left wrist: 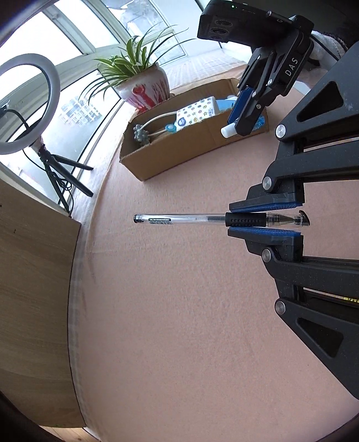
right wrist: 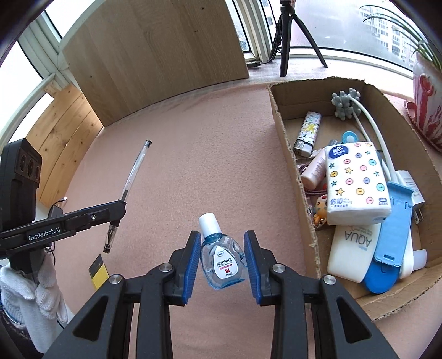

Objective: Organize objects
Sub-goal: 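Carry the pen with the left gripper while the right gripper carries the bottle over the box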

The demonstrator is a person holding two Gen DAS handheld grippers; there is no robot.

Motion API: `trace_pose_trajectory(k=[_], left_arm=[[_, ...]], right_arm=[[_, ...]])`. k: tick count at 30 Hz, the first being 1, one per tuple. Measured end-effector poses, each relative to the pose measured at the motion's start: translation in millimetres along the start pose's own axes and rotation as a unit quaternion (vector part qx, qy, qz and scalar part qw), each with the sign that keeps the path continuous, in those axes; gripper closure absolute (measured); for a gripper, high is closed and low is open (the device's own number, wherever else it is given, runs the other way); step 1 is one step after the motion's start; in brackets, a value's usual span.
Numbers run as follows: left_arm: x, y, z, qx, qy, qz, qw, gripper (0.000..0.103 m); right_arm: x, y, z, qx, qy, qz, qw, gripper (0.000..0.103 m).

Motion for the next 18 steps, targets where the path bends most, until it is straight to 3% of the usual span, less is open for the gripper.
trace_pose_trajectory(k=[10,18], left_arm=[[-37,34,-86,-0.053,-0.032,-0.001,0.9981,0.092],[-63,53,-136,-0.084,-0.039,-0.002,0.9956,0.092]], right_arm=[[54,11,-40,-0.035,-0.032,-0.069,0.996,0.074],[75,11,-81,-0.062,-0.064,-0.089,0.992,0.074]])
Point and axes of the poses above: each gripper's, at about its wrist camera, not at the fingertips, and x roughly against the way its jaws point, z to its left, y to its top, the point moved 3 cm from there along -x, roughly the way its jaws point, and after that the axes turned 1 degree about x, right-handed, at the moved point
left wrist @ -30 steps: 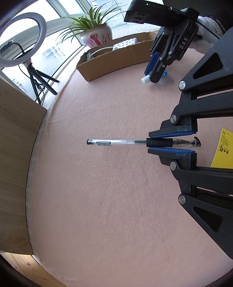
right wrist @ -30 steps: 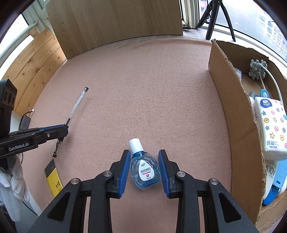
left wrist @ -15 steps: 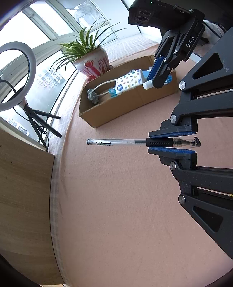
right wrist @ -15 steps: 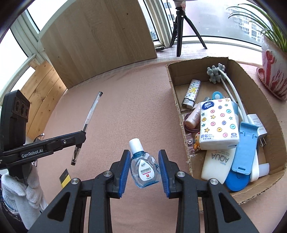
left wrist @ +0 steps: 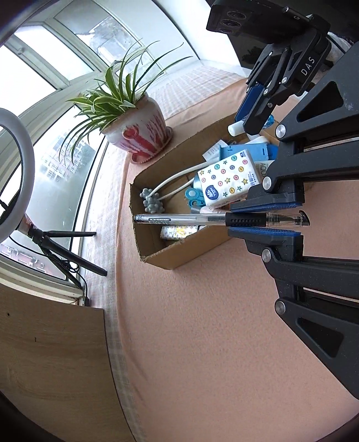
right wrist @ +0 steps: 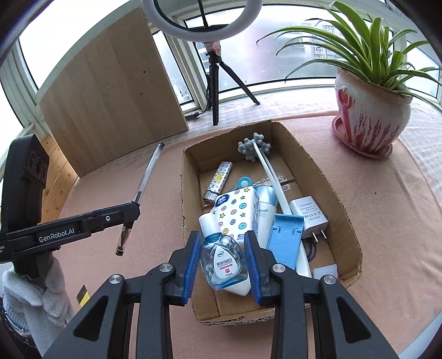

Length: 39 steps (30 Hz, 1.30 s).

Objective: Organize objects
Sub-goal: 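Carry the pen with the left gripper while the right gripper carries the bottle over the box, then open both grippers, dropping the pen and eye-drop bottle into the box, then move the right gripper away from the box to the yellow card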

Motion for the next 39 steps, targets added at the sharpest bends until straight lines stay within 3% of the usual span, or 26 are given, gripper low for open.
trace_pose_trajectory(k=[17,18,19,20,21,22,23,24,39], left_arm=[[-52,36,-47,-0.034,0.022,0.001,0.9992,0.091],[-53,37,-49,-0.037,0.021,0.0,0.9991,0.088],[-53,38,-50,-0.038,0.025,-0.001,0.999,0.067],[-53,38,-50,-0.038,0.035,-0.005,0.9987,0.036],[-51,39,-50,-0.039,0.044,-0.012,0.9982,0.025],[-49,40,-50,-0.041,0.047,-0.021,0.9978,0.021],[-48,41,-50,-0.042,0.05,-0.021,0.9977,0.021],[-48,41,-49,-0.042,0.05,-0.019,0.9977,0.021],[-23,35,-42,-0.051,0.072,-0.036,0.9954,0.021]], right_arm=[[6,11,-40,-0.013,-0.016,-0.012,1.0,0.074],[5,11,-41,-0.013,-0.016,-0.012,1.0,0.074],[5,12,-41,-0.013,-0.013,-0.013,1.0,0.073],[6,12,-40,-0.011,-0.006,-0.015,1.0,0.073],[6,12,-39,-0.008,-0.001,-0.018,1.0,0.064],[6,12,-39,-0.004,-0.003,-0.018,1.0,0.056],[7,13,-39,-0.003,-0.007,-0.022,1.0,0.038],[9,13,-39,-0.002,-0.012,-0.029,1.0,0.03],[9,13,-33,-0.011,-0.011,-0.032,0.999,0.03]])
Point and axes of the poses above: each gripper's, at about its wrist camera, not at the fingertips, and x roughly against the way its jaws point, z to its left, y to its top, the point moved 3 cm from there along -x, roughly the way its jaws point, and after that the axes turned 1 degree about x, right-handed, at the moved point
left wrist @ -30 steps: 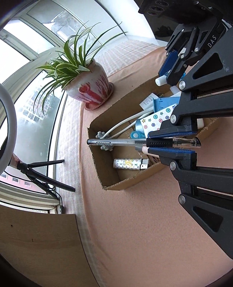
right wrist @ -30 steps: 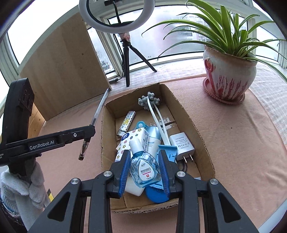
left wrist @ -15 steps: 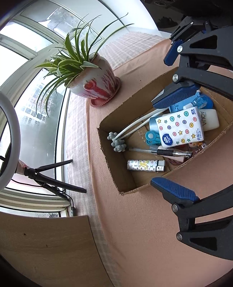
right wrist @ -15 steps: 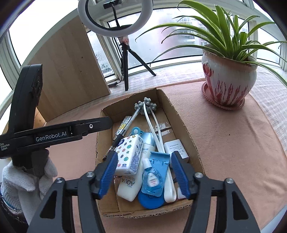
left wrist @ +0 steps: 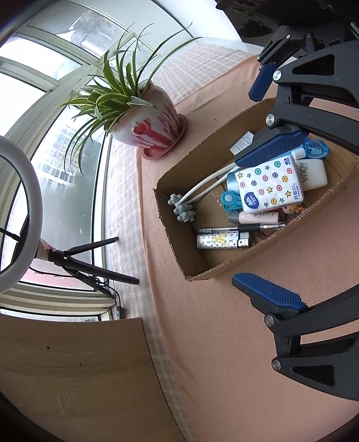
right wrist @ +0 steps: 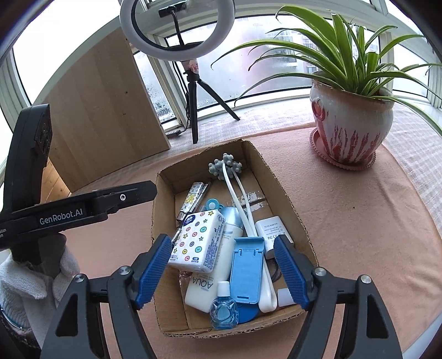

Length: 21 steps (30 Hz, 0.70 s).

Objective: Organize objects
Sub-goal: 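Move the right gripper away from the box to the yellow card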

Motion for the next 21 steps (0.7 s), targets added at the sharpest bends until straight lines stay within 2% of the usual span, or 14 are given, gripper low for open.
trace_pose_trajectory(k=[14,21], left_arm=[[45,-26,38,0.01,0.027,-0.009,0.9996,0.02],[81,-58,79,0.035,0.04,-0.008,0.9986,0.018]], right_arm=[[1,-9,31,0.002,0.012,0.002,1.0,0.03],[-1,-18,65,0.02,0.028,0.009,0.999,0.03]])
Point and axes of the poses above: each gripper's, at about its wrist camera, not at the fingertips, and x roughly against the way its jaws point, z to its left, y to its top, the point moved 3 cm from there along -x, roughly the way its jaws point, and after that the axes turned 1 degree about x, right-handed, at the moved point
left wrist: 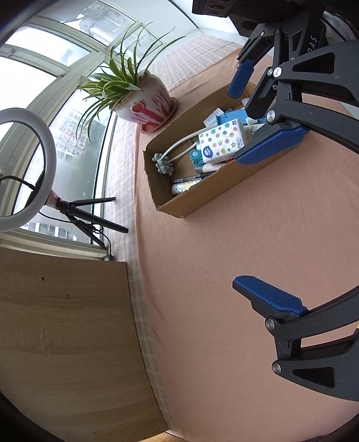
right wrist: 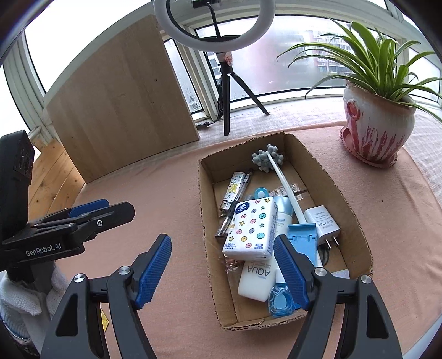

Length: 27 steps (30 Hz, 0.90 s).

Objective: Organize objects
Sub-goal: 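Move the right gripper away from the box to the yellow card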

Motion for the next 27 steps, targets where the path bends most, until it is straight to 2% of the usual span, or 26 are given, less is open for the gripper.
trace_pose_trajectory(k=[7,15,22,27], left_arm=[[34,-47,74,0.055,0.031,0.006,0.998,0.017],[62,-118,158,0.126,0.069,0.029,0.9892,0.018],[89,-161,212,0.191,0.082,0.023,0.978,0.018],[102,-179,230,0.208,0.089,0.021,0.9739,0.018]], right_arm=[[-13,-16,49,0.033,0.031,0.025,0.999,0.03],[-33,-42,116,0.093,0.078,0.074,0.99,0.03],[-56,-75,177,0.167,0.121,0.137,0.969,0.03],[-76,-109,216,0.221,0.134,0.183,0.949,0.03]])
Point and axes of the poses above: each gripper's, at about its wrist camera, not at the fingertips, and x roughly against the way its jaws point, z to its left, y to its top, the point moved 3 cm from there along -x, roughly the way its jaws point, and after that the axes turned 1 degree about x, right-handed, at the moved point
